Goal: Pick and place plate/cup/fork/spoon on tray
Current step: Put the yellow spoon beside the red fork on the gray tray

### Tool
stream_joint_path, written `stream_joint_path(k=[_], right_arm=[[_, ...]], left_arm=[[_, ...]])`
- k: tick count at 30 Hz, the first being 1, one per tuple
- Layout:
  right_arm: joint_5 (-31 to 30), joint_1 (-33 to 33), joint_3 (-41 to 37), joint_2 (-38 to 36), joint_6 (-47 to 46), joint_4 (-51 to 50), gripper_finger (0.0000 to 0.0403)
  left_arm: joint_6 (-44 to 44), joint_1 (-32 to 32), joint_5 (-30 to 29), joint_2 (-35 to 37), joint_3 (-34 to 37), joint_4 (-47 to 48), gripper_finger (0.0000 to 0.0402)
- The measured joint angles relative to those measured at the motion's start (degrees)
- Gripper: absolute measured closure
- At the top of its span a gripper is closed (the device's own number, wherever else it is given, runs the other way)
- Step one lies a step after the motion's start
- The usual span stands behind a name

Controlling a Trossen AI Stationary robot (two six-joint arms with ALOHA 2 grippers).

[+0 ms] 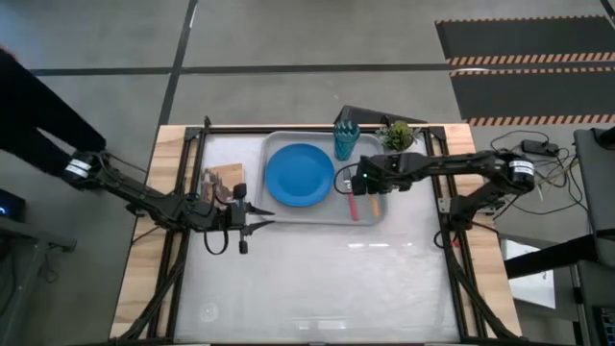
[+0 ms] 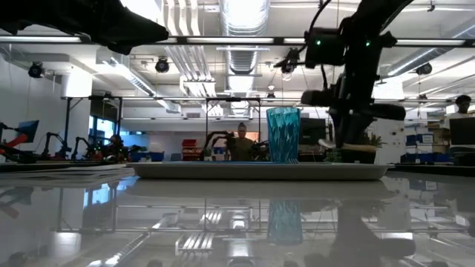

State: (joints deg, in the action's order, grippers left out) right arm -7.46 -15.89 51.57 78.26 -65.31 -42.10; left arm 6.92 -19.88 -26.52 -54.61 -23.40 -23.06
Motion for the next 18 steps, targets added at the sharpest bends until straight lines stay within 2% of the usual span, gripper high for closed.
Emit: stream_joint_path(k=[12,18], right_arm=[[0.2,-1.1,1.5,11.5,1.0,5.1,0.0365],[0.1,-1.0,2.2,13.4,1.7,5.1,0.0362]], left_arm=[[0.0,0.0,0.0,0.0,0.0,-0.4,0.0332],[-0.1,0.0,0.0,0.0,0.0,-0.5,0.0332]])
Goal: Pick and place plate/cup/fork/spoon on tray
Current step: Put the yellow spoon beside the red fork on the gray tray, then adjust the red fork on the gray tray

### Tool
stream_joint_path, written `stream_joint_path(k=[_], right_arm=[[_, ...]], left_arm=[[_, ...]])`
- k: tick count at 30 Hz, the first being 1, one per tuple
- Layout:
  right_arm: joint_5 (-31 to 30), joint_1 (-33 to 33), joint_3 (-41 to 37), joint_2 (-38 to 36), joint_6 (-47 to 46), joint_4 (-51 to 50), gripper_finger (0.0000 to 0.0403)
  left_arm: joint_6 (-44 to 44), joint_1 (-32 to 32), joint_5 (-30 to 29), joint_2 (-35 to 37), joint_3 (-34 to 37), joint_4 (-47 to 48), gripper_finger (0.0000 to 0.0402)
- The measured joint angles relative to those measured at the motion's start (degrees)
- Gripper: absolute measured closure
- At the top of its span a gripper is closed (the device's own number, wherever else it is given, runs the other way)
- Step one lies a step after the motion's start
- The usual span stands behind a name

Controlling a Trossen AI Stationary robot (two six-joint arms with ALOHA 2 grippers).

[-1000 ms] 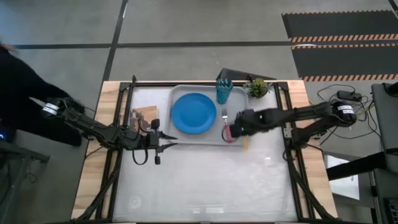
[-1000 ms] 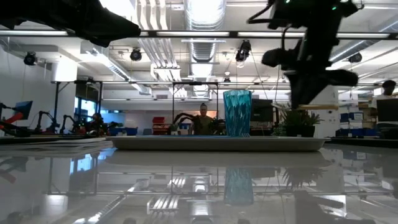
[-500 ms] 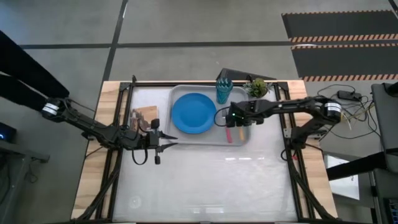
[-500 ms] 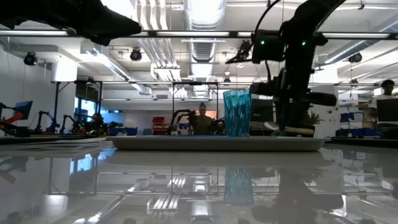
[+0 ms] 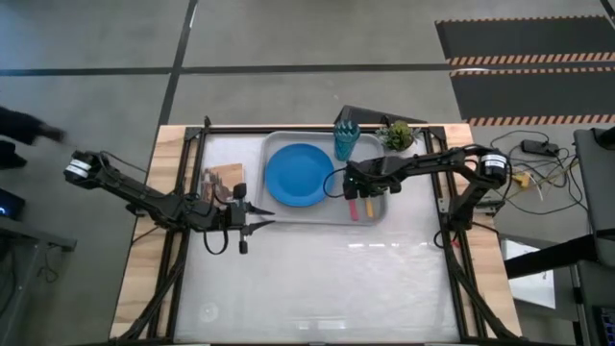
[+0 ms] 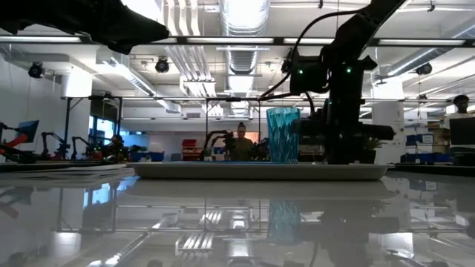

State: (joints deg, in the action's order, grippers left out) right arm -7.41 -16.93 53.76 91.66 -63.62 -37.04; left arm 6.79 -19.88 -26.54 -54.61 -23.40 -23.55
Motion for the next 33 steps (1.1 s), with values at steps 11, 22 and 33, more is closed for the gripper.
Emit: stream_joint_path(k=[11,22,33], right_arm=[[-0.1,0.0,0.2,-2.8,0.5,-0.2,0.0277],[0.3,3.5,0.2,-11.3,2.9,0.4,0.0262],[-1.8,9.7,0.0,-3.5,3.2,5.1,0.0353]], left_arm=[[-0.1,0.0,0.0,0.0,0.0,0.0,0.0332],[-0.4,0.0,0.0,0.0,0.0,0.0,0.0332],[-0.3,0.0,-0.2,0.0,0.0,0.0,0.0332]])
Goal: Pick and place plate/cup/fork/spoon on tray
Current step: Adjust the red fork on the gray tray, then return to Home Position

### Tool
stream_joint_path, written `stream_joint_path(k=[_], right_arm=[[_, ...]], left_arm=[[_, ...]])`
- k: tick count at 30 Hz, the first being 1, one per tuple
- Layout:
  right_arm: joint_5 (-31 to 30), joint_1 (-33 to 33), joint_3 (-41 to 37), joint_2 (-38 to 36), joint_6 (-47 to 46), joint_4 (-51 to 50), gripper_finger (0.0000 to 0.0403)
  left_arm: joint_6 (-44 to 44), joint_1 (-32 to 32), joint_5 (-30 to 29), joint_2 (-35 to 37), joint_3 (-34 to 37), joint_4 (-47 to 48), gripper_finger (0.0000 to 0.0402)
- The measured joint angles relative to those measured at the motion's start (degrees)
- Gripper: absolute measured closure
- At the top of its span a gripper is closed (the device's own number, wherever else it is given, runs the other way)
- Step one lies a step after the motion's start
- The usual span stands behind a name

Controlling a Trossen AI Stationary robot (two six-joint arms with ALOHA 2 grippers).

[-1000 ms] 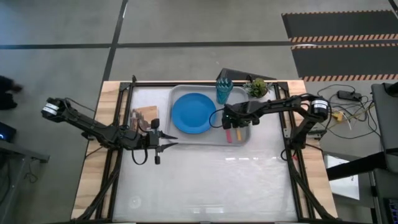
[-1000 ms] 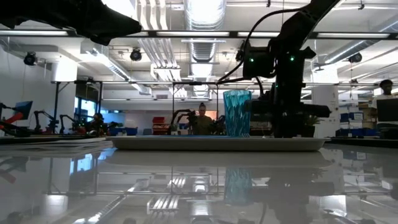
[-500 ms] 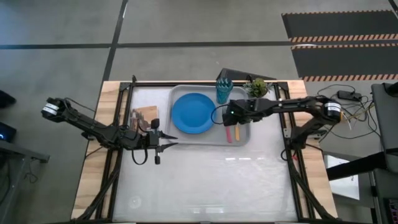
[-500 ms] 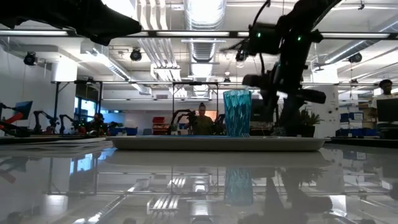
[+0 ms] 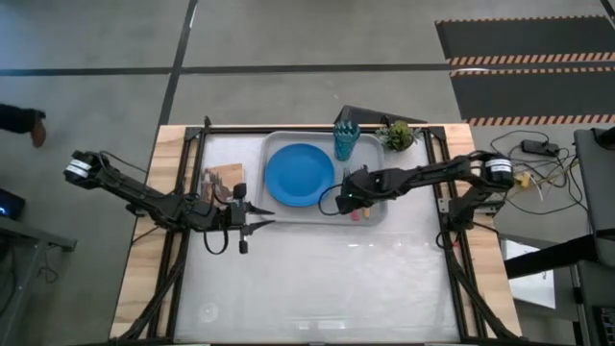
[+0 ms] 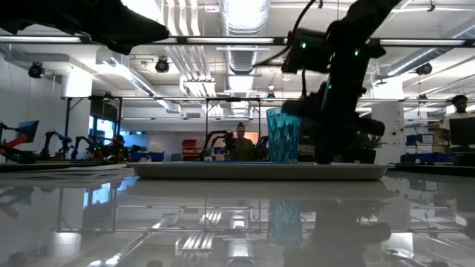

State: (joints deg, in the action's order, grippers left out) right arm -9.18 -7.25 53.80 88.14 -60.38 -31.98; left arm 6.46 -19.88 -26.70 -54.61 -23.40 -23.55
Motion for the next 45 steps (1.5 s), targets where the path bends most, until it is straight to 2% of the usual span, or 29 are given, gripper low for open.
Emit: stream_joint_path(k=[7,15,22,26,30,36,41,45], right_arm=[[0.1,0.1,1.4,4.7,1.4,-0.1,0.0392],[0.6,0.4,5.3,6.3,2.4,-1.1,0.0394],[-1.9,1.0,8.9,5.1,3.4,-8.7,0.0394],[-3.0,3.9,10.4,3.1,9.3,-8.9,0.0394],[-2.9,9.2,9.9,0.9,21.3,-3.9,0.0394],[-4.1,19.9,2.8,-4.3,40.9,13.7,0.0394],[-6.5,24.4,-6.4,-12.4,46.4,23.7,0.0394],[-5.4,24.5,-17.0,-21.3,49.4,35.6,0.0394]], left_arm=[[0.0,0.0,0.0,0.0,0.0,0.0,0.0332],[0.0,0.0,0.0,0.0,0.0,0.0,0.0332],[0.0,0.0,0.0,0.0,0.0,0.0,0.0332],[0.0,0.0,0.0,0.0,0.0,0.0,0.0332],[-0.1,0.0,0.0,0.0,0.0,0.0,0.0332],[-0.2,-0.1,0.7,0.2,0.0,0.2,0.0332],[-0.3,-0.2,7.1,3.2,0.2,4.8,0.0332],[-0.3,-0.2,7.8,6.6,1.6,8.2,0.0332]])
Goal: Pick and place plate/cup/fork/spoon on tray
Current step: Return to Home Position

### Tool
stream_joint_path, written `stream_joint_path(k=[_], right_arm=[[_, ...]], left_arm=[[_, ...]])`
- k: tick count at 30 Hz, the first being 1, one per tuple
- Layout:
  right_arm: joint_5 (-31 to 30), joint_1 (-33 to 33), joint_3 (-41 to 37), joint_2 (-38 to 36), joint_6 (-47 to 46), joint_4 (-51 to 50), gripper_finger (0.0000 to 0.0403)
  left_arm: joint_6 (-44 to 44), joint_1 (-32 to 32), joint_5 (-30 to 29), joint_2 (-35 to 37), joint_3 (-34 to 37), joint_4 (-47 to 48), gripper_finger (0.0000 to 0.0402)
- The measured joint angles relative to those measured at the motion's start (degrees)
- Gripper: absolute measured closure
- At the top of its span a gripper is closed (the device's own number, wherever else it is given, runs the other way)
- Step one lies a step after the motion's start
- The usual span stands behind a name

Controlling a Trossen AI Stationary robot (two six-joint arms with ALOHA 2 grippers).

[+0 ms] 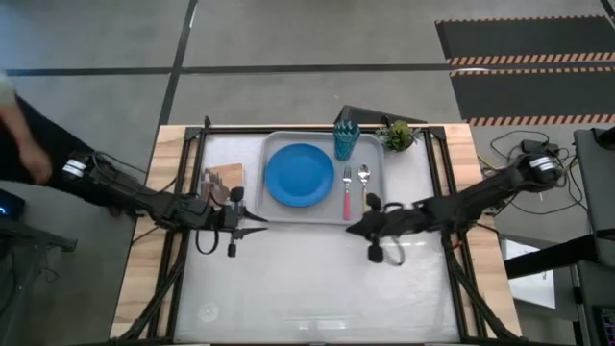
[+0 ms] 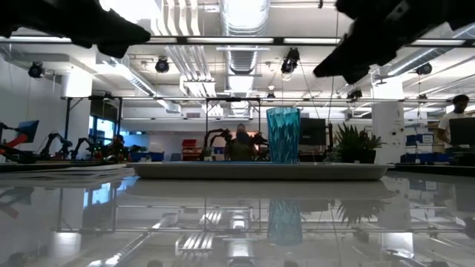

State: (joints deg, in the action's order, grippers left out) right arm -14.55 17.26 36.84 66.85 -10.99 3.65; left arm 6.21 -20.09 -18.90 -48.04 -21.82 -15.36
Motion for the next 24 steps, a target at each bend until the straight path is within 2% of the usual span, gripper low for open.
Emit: stream_joint_path(k=[6,12,18,24], right_arm=[[0.7,0.0,-14.2,-13.2,6.6,15.0,0.0394],[2.2,-2.1,-21.4,-25.4,11.7,18.5,0.0394],[12.3,-10.3,-24.1,-33.9,13.8,17.7,0.0394],[25.8,-20.5,-26.8,-37.7,14.7,17.6,0.0394]], left_arm=[[0.3,0.2,1.4,6.8,5.4,-1.0,0.0332],[0.2,0.7,1.3,14.7,12.8,-8.9,0.0332],[-0.8,3.9,0.6,20.5,19.9,-18.7,0.0332],[-4.3,8.0,0.2,23.1,21.3,-16.1,0.0347]])
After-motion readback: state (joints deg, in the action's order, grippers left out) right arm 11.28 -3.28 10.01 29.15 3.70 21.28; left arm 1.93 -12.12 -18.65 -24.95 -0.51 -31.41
